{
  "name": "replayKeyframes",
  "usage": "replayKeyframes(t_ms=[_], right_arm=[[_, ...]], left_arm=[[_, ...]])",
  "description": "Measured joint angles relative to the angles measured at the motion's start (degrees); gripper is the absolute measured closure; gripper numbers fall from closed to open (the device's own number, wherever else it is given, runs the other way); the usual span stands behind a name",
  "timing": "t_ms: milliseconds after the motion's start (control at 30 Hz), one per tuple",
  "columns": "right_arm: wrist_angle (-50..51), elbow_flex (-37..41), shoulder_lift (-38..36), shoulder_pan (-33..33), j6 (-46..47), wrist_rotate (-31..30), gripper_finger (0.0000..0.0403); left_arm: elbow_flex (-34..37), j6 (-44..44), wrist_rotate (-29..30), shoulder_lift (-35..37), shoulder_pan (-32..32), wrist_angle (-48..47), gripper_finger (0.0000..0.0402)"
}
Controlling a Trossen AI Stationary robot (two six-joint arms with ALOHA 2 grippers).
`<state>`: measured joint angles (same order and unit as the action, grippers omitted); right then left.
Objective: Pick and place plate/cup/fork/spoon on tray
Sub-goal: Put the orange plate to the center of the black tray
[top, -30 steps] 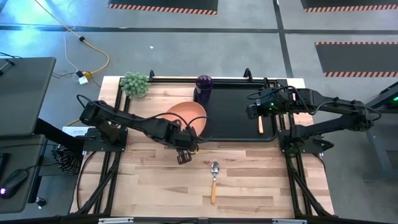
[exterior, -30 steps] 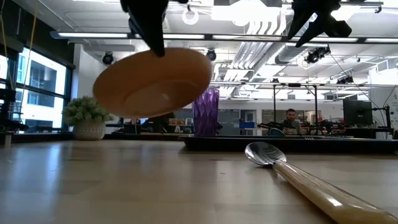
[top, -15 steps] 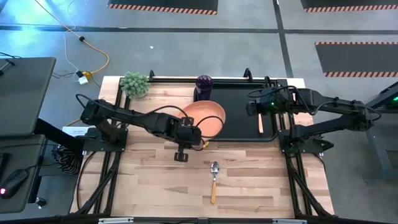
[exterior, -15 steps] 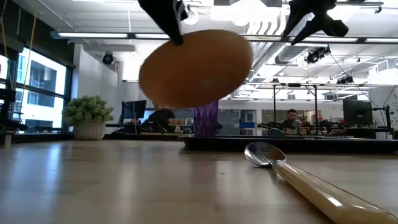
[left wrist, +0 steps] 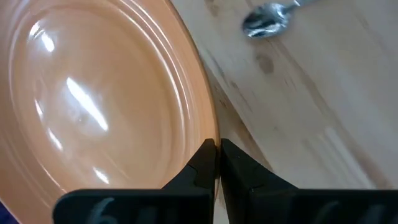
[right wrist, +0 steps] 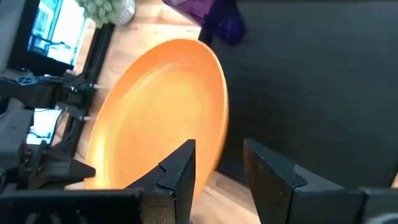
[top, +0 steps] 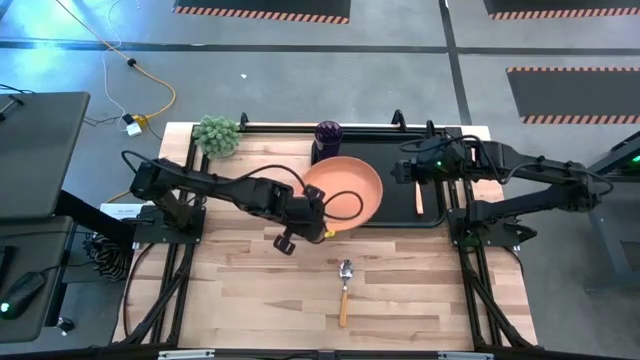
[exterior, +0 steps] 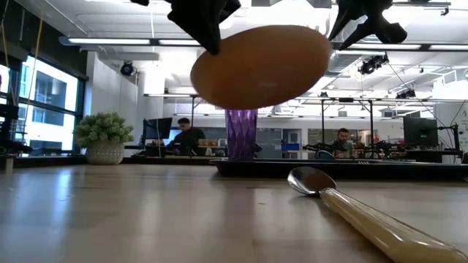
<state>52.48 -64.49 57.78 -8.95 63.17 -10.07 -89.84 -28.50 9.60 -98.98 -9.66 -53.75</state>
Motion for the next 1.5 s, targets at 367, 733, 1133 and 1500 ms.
replayKeyframes(t_ms=[367,733,1133,1500], right_arm=[[2.3,0.0,2.5,-3.9,0.0,9.8,0.0277],[3.2,0.0,7.3,-4.2,-0.1,10.7,0.0277],[3.3,0.0,12.8,-4.2,-0.8,12.5,0.0293],[1.4,0.0,13.2,-4.2,-1.7,12.6,0.0386]], left_arm=[[0.0,-13.3,3.9,0.0,-1.0,-0.1,0.0401],[0.0,-16.3,5.2,0.0,-0.9,-0.4,0.0401],[0.0,-16.3,5.2,0.0,-0.9,-0.4,0.0401],[0.0,-16.2,5.3,0.0,-0.9,-0.5,0.0401]])
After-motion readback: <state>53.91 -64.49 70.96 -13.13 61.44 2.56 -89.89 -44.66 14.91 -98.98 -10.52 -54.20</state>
